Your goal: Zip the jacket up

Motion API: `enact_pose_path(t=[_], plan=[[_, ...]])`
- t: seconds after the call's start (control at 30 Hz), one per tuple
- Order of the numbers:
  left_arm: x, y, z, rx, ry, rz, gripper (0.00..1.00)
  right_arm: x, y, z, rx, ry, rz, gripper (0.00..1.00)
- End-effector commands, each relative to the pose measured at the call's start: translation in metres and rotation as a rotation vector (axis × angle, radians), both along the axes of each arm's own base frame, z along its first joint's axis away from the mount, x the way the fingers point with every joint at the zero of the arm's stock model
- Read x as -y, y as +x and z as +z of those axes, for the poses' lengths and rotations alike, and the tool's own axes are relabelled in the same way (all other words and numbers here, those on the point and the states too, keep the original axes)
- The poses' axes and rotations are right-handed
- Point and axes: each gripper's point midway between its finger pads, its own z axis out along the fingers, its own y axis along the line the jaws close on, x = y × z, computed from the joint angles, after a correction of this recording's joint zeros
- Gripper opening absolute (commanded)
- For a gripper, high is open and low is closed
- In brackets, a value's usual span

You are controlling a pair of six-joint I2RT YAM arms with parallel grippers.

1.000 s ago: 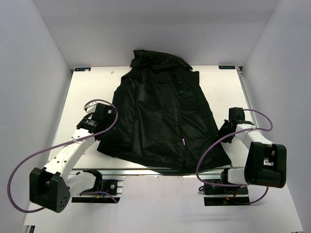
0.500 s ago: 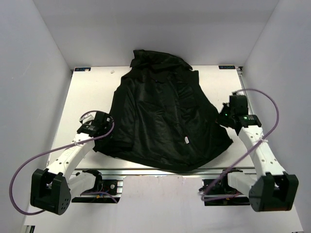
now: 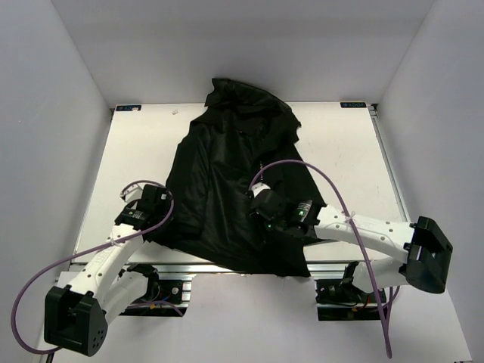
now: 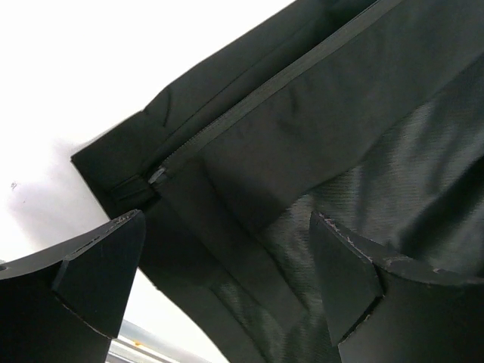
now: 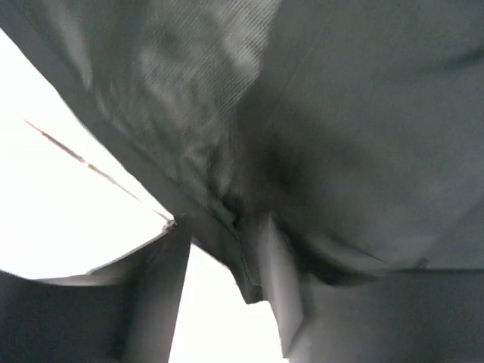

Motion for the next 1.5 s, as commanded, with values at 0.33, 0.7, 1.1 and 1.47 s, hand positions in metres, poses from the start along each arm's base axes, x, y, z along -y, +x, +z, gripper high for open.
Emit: enact_pose_path(t=[0.33,0.7,1.1,1.47], plan=[[-0.017,-0.004,-0.015,0.0,0.058,0.075,0.98,0.011,0.016,0.08,0.167,0.27,-0.05,0.89],[-0.003,0.029,-0.015,0.084,0.039,-0.001,0.61,0.055,0.035,0.076,0.168,0.23,-0.21,0.89],[0.016,0.055,0.069,0.217,0.066,-0.215,0.0,0.08,0.042,0.059,0.193,0.193,-0.324,0.89],[0.222,-0.027,0.072,0.181,0.039,-1.069,0.0,0.145,0.068,0.052,0.255,0.146,-0.662,0.89]])
